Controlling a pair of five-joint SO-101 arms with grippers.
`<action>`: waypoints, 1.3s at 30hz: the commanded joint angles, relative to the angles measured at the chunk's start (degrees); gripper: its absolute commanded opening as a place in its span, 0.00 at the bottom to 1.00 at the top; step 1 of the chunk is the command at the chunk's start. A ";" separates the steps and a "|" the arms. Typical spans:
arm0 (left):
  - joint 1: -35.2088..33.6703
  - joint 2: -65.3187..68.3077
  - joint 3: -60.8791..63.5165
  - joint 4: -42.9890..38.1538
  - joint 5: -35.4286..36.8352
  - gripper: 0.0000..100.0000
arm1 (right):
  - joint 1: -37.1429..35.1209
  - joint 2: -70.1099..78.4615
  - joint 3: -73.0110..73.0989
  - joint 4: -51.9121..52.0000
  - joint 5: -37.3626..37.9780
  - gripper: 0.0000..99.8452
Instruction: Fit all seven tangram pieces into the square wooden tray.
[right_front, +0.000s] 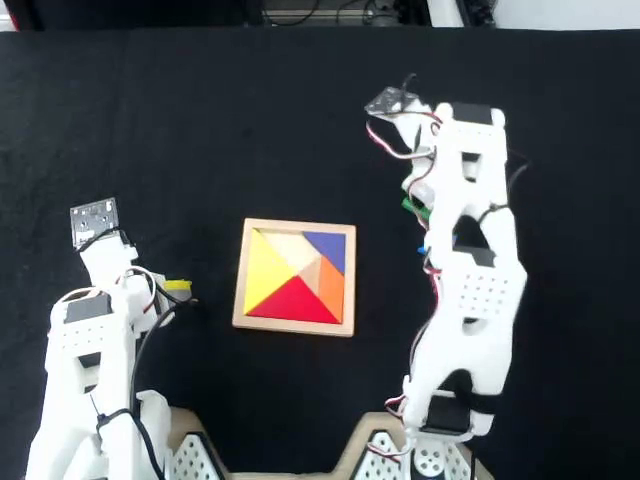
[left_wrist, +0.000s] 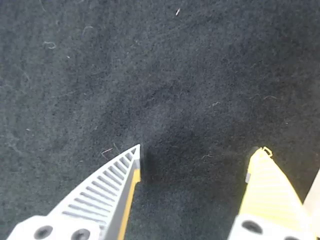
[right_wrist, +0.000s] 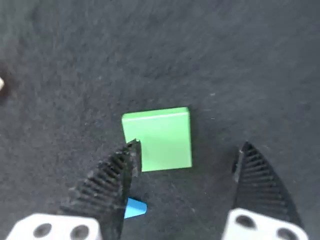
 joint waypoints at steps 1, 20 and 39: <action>0.57 -0.44 -0.13 -0.26 -0.79 0.33 | -1.14 1.71 -9.36 5.27 0.70 0.30; 0.48 -0.44 -0.13 -0.26 -0.79 0.33 | -1.41 13.76 -18.24 9.41 2.46 0.30; 0.57 -0.44 -0.13 -0.26 -0.79 0.33 | -1.05 17.80 -46.99 18.64 -5.71 0.03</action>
